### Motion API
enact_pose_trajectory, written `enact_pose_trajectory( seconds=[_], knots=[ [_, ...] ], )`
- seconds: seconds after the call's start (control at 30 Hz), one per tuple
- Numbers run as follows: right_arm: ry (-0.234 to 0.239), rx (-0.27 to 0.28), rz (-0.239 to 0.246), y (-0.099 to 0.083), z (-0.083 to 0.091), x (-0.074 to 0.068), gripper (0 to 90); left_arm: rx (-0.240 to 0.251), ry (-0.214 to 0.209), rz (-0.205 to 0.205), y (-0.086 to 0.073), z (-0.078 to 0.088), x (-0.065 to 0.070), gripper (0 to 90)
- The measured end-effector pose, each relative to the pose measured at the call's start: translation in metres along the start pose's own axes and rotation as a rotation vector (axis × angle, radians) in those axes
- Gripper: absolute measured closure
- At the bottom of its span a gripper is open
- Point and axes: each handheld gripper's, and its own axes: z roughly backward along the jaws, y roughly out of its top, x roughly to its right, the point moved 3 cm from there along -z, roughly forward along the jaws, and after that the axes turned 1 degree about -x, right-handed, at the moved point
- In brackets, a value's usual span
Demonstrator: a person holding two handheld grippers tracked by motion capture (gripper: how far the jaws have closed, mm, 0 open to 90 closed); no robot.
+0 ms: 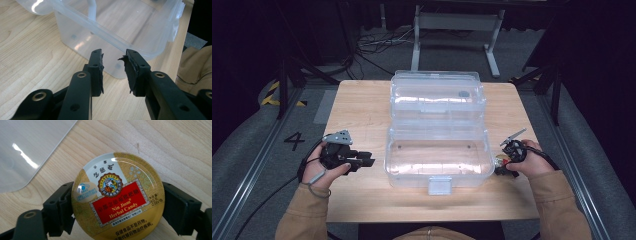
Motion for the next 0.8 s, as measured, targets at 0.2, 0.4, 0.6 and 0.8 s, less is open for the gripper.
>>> enact_pose_trajectory(
  seconds=[0.2,0.4,0.6,0.8],
  knots=[
    [0.011,0.002,0.005,0.000,0.000,0.001,20.0,-0.001,-0.001,0.003,0.000,-0.001,0.000,67.9],
    [0.035,0.016,0.001,0.000,0.004,0.002,20.1,0.001,-0.002,0.008,-0.001,-0.001,-0.001,67.5],
    [0.043,0.045,0.011,0.003,0.015,0.002,20.1,-0.006,-0.003,0.004,-0.001,-0.002,-0.001,67.5],
    [0.055,0.082,-0.002,0.007,0.031,0.000,20.2,-0.006,0.000,0.007,-0.001,-0.002,-0.001,67.5]
  ],
)
